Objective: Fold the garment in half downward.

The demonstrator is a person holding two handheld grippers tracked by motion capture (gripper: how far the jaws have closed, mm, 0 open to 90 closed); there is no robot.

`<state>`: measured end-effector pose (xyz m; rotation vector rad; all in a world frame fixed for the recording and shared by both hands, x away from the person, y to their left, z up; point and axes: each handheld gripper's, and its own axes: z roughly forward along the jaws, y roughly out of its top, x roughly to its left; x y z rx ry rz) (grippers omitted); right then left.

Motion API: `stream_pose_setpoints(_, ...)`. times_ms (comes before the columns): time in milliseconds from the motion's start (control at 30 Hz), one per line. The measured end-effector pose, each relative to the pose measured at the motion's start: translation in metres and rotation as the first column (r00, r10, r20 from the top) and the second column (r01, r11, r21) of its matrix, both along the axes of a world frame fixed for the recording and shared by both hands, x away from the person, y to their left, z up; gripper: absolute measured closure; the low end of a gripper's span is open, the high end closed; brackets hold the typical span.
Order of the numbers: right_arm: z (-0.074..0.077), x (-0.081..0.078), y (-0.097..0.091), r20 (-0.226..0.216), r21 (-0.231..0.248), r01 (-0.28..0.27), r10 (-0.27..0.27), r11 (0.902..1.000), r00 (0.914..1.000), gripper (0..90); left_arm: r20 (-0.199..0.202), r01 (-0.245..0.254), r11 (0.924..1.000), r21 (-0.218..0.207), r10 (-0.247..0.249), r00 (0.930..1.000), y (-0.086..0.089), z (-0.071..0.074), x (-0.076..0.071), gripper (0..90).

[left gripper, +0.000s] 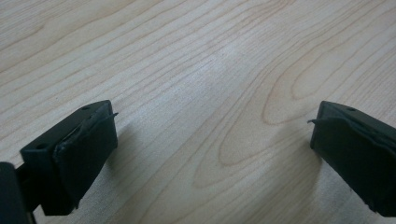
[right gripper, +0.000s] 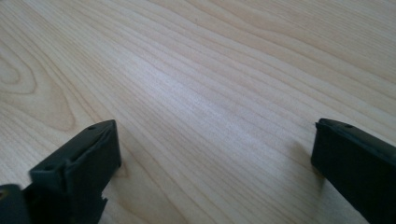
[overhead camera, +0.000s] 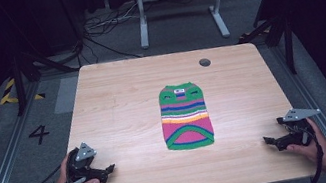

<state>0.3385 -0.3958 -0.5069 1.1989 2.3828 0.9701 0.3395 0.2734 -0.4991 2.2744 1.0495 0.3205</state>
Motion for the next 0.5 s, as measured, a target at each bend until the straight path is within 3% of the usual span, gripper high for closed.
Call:
stream_pose_setpoints(100, 0.005, 0.007, 0.0, 0.001, 0.009, -0.028, 0.028, 0.9996, 0.9996, 23.3, -0.002, 0.009, 1.0, 0.001, -0.009, 1.0, -0.003, 0.003, 0.005, 9.7)
stream_pose_setpoints(167, 0.008, 0.012, 0.001, 0.001, 0.007, -0.038, 0.038, 0.9993, 0.9993, 16.9, 0.0, 0.044, 0.999, -0.01, -0.044, 0.999, -0.005, 0.004, 0.008, 15.8)
stream_pose_setpoints(233, 0.011, 0.017, 0.006, 0.007, -0.021, -0.059, 0.059, 0.9981, 0.9982, 23.8, -0.006, 0.057, 0.9983, -0.005, -0.058, 0.9983, -0.007, 0.005, 0.012, 18.6)
stream_pose_setpoints(400, 0.023, 0.029, 0.019, 0.022, -0.06, -0.103, 0.105, 0.9928, 0.9942, 29.2, -0.002, 0.093, 0.9954, 0.022, -0.093, 0.9956, -0.018, 0.011, 0.029, 22.8)
stream_pose_setpoints(500, 0.036, 0.042, 0.031, 0.057, -0.056, -0.123, 0.126, 0.9909, 0.9904, 34.2, 0.029, 0.113, 0.9933, -0.024, -0.113, 0.9932, -0.03, 0.021, 0.045, 27.6)
